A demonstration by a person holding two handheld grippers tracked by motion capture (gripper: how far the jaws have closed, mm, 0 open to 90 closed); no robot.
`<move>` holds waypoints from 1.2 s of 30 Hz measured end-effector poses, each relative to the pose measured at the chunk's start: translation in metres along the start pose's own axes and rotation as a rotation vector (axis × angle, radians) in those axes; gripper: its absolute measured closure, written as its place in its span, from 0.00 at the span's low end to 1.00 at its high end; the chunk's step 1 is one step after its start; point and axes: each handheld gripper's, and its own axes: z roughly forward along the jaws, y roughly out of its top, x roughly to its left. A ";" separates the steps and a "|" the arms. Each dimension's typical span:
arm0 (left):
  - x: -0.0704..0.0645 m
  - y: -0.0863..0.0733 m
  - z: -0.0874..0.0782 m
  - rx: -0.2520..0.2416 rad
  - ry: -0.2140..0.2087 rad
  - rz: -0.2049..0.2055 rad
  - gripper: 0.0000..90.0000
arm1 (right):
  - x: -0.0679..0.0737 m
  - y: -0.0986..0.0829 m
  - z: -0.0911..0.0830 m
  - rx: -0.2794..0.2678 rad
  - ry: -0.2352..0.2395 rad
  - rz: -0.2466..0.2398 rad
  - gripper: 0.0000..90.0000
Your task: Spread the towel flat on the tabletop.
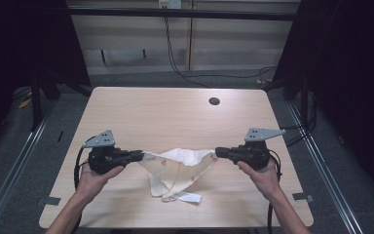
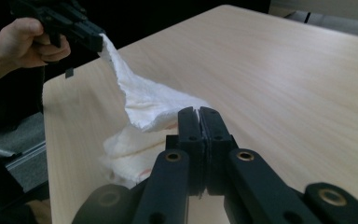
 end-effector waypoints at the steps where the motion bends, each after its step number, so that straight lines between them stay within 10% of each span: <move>1: 0.000 0.006 -0.004 -0.012 -0.001 0.004 0.96 | -0.001 0.009 -0.003 -0.010 -0.006 -0.003 0.99; 28: -0.012 0.070 -0.050 -0.160 0.074 0.102 0.96 | 0.008 0.093 -0.056 -0.154 -0.085 -0.093 0.99; 36: -0.039 0.077 -0.077 -0.212 0.075 0.161 0.96 | 0.052 0.096 -0.081 -0.194 -0.068 -0.188 0.99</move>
